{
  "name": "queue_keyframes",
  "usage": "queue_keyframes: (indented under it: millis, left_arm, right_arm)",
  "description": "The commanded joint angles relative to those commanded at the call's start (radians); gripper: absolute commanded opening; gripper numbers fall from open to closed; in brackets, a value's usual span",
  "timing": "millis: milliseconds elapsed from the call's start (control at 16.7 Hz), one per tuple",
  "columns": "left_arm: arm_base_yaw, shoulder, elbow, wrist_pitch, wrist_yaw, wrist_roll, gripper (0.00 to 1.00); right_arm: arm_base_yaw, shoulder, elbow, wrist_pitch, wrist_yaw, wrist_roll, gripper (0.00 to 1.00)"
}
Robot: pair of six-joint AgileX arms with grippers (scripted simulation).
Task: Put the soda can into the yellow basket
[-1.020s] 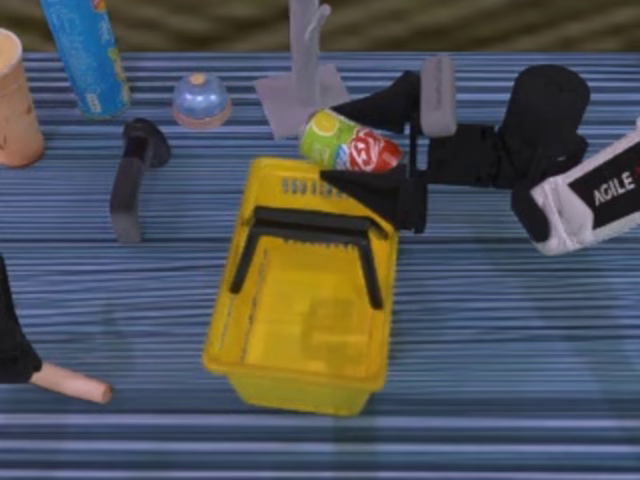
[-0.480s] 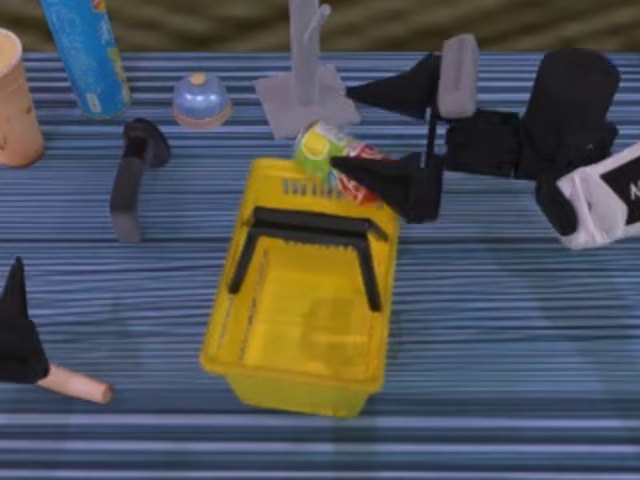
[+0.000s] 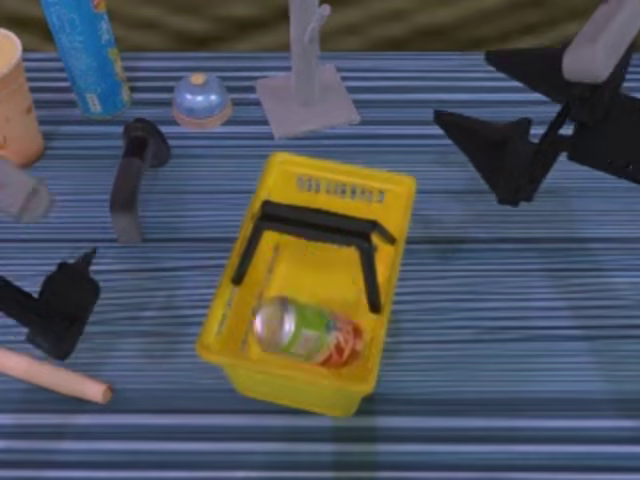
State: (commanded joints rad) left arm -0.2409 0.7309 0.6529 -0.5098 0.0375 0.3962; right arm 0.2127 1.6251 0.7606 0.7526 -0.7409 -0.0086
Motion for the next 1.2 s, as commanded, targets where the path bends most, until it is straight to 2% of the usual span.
queue_keyframes:
  millis: [480,720,840,960,1080,1200]
  left_arm:
    - [-0.237,0.721,0.701,-0.468,0.001,0.359,1.00]
    - [-0.337,1.061,1.006,-0.671,-0.012,0.507,1.00]
    - [-0.375,1.201,1.126,-0.753,-0.020,0.564,1.00]
    - [-0.403,1.306,1.215,-0.814,-0.027,0.605,1.00]
    - [-0.422,1.379,1.276,-0.857,-0.032,0.632,1.00]
    - [-0.431,1.411,1.303,-0.875,-0.035,0.644,1.00]
  right_arm:
    - [-0.115,-0.842,-0.443,-0.411,0.402,-0.001,1.00]
    - [-0.161,-1.246,-0.615,-0.588,0.575,0.004,1.00]
    - [-0.178,-1.404,-0.677,-0.656,0.643,0.006,1.00]
    - [-0.191,-1.519,-0.721,-0.706,0.693,0.007,1.00]
    - [-0.199,-1.593,-0.749,-0.738,0.726,0.008,1.00]
    - [-0.203,-1.625,-0.761,-0.753,0.741,0.009,1.00]
